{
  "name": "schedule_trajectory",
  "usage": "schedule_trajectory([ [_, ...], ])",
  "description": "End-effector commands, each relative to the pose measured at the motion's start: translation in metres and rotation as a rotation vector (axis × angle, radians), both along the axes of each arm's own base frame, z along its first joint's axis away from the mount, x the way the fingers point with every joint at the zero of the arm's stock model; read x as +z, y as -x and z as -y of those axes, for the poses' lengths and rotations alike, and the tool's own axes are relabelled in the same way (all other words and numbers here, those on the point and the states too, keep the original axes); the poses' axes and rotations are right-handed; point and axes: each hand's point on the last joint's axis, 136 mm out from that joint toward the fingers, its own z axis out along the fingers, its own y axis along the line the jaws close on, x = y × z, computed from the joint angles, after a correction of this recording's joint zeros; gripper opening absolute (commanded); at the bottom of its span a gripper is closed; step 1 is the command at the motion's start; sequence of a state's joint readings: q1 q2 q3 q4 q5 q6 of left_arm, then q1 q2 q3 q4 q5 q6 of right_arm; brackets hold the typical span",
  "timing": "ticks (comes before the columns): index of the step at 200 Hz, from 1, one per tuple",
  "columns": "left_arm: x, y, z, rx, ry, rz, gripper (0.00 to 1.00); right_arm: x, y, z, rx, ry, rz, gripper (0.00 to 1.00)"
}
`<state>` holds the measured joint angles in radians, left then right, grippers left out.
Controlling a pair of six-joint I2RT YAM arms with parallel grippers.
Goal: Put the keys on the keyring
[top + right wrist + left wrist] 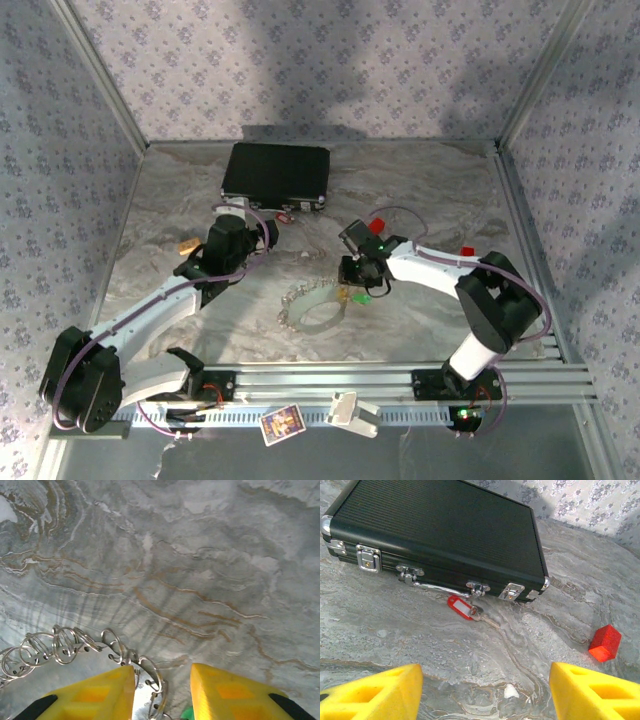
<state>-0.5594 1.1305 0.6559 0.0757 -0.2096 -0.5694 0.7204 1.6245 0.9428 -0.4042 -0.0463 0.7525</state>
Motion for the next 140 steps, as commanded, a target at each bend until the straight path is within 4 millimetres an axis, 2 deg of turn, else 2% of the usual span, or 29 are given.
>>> schedule_trajectory([
  [1, 0.012, -0.001, 0.001, 0.010, 0.022, 0.039, 0.67, -0.002, 0.008, 0.003, -0.020, 0.038, -0.040, 0.35],
  [48, 0.009, -0.002, 0.001, 0.008, 0.018, 0.033, 0.67, -0.007, 0.020, 0.010, -0.041, 0.088, -0.064, 0.37],
  [85, 0.010, 0.000, 0.000, 0.009, 0.014, 0.032, 0.67, -0.010, 0.027, 0.006, -0.027, 0.090, -0.082, 0.34],
  [140, 0.011, 0.000, -0.001, 0.014, 0.017, 0.034, 0.67, -0.011, 0.021, 0.005, -0.031, 0.093, -0.068, 0.28],
])
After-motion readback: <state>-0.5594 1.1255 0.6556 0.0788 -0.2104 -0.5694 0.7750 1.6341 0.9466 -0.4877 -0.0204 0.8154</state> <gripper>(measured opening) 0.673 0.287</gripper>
